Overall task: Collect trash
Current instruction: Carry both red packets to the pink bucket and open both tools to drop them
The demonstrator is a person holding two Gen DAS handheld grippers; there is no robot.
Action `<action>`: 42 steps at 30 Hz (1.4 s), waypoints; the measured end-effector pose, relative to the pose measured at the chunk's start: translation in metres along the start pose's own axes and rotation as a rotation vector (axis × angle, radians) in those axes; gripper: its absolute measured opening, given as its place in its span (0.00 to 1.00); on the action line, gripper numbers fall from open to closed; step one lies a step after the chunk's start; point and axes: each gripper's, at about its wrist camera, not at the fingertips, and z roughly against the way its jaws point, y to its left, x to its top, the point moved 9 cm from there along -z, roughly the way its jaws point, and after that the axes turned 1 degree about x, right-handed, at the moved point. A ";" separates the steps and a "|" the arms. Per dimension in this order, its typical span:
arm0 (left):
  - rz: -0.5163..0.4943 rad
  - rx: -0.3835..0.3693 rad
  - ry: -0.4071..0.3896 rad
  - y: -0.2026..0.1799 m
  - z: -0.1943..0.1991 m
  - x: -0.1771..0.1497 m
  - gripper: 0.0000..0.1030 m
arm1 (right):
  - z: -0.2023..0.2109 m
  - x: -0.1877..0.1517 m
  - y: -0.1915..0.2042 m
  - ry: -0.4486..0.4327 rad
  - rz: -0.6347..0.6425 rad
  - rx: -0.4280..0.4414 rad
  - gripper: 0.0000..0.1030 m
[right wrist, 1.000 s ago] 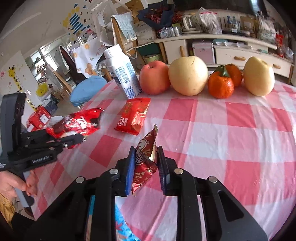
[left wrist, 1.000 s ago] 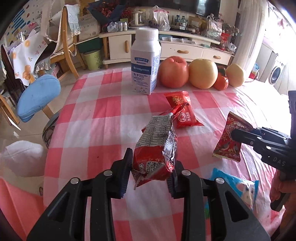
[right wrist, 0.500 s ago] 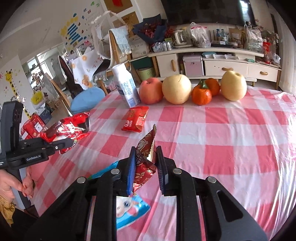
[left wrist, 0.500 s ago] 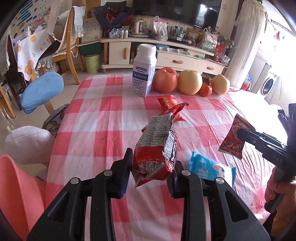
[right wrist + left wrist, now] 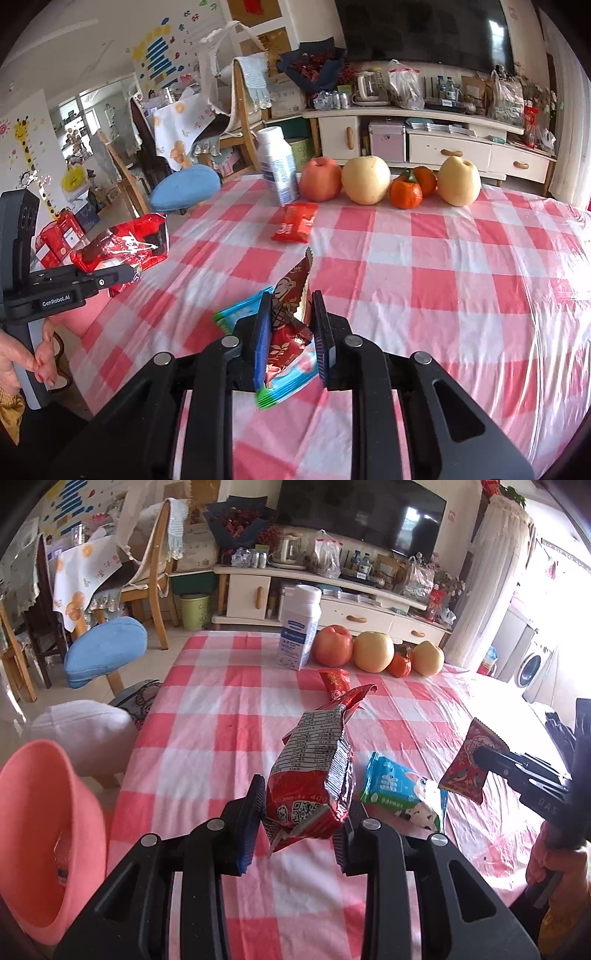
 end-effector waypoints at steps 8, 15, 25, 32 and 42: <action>0.043 0.017 -0.018 0.027 0.024 -0.010 0.34 | 0.010 -0.005 0.037 0.001 0.036 0.019 0.22; 0.102 0.028 -0.044 0.057 0.041 -0.011 0.34 | 0.011 -0.004 0.066 0.002 0.071 0.031 0.22; 0.216 0.070 -0.093 0.106 0.070 -0.008 0.34 | 0.005 0.004 0.124 0.008 0.133 0.073 0.22; 0.317 0.118 -0.128 0.154 0.090 -0.012 0.34 | -0.008 0.013 0.187 0.015 0.224 0.130 0.22; 0.492 0.193 -0.163 0.226 0.108 -0.027 0.34 | -0.030 0.029 0.285 0.016 0.336 0.231 0.22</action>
